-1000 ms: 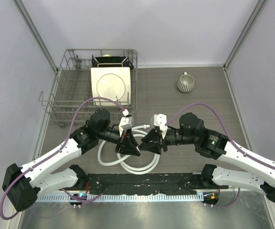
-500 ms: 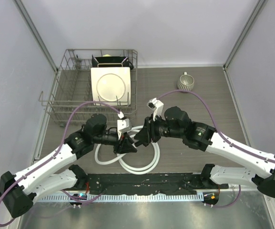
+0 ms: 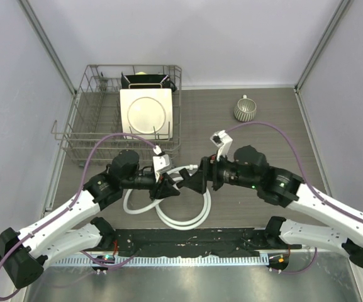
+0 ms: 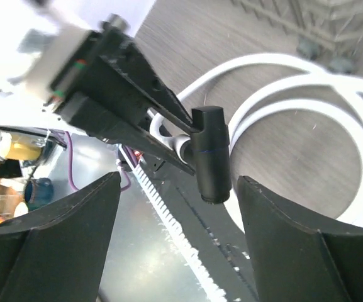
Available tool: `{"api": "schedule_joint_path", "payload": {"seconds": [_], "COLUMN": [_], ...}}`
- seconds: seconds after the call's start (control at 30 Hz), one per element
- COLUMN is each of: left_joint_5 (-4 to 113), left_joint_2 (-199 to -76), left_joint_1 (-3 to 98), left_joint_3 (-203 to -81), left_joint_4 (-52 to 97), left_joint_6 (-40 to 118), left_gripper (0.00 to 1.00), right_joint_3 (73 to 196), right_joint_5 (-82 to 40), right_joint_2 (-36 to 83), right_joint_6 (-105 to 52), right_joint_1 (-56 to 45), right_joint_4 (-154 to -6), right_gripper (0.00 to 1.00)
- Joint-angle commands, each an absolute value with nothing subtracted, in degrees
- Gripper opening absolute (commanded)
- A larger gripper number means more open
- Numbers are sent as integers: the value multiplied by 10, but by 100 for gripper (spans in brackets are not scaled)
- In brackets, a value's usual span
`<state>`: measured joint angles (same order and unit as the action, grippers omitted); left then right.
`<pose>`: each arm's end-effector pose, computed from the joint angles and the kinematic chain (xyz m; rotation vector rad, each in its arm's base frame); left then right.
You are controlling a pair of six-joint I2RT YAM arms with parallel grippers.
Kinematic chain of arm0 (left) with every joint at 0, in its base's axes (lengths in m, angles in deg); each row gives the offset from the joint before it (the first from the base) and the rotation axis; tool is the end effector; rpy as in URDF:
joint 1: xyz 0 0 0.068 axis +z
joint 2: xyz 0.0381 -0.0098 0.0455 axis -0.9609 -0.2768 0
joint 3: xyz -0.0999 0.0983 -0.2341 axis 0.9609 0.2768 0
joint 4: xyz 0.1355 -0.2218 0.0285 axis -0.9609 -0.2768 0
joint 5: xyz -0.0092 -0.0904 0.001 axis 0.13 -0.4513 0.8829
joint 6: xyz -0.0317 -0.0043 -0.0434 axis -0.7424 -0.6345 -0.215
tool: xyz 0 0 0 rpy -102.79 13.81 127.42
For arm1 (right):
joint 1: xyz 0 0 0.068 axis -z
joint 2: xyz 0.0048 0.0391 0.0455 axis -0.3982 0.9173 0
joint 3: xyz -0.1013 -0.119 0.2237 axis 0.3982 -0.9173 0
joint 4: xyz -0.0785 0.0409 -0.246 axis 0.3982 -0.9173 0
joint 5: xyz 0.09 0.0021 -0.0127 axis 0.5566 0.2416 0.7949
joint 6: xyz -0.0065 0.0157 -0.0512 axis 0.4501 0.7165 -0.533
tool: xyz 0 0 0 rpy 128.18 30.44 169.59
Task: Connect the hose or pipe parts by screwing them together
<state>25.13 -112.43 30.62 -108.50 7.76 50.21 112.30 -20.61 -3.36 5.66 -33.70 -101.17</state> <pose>0.1273 -0.1498 0.2851 1.1613 1.7269 -1.1316 0.1116 0.1819 0.3424 -0.4462 2.1343 1.1754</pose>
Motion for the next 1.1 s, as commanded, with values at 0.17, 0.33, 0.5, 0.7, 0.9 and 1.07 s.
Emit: {"api": "schedule_joint_path", "payload": {"seconds": [0.17,0.33,0.5,0.7,0.9,1.07], "left_joint_5": [153,102,97,71,55,44], "left_joint_2": [-1133,-1139,-1139,-1150,-1157,-1164], "left_joint_1": [311,310,310,311,313,315], "left_joint_3": [-1113,-1115,-1118,-1124,-1128,-1129], "left_joint_4": [140,150,143,145,144,150], "left_joint_6": [486,475,476,470,472,465], "left_gripper": [0,0,0,0,0,0], "right_joint_3": [1048,983,1026,1020,1017,1025], "right_joint_5": [-115,-9,11,-30,-38,-45], "right_joint_2": [-235,-297,-245,-220,-203,-191], "right_joint_6": [-430,-711,-860,-929,-948,-976], "right_joint_1": [-338,-339,-339,-340,-348,-368], "right_joint_4": [-883,-902,-1013,-1004,-961,-961], "right_gripper": [82,83,83,83,82,82]}}
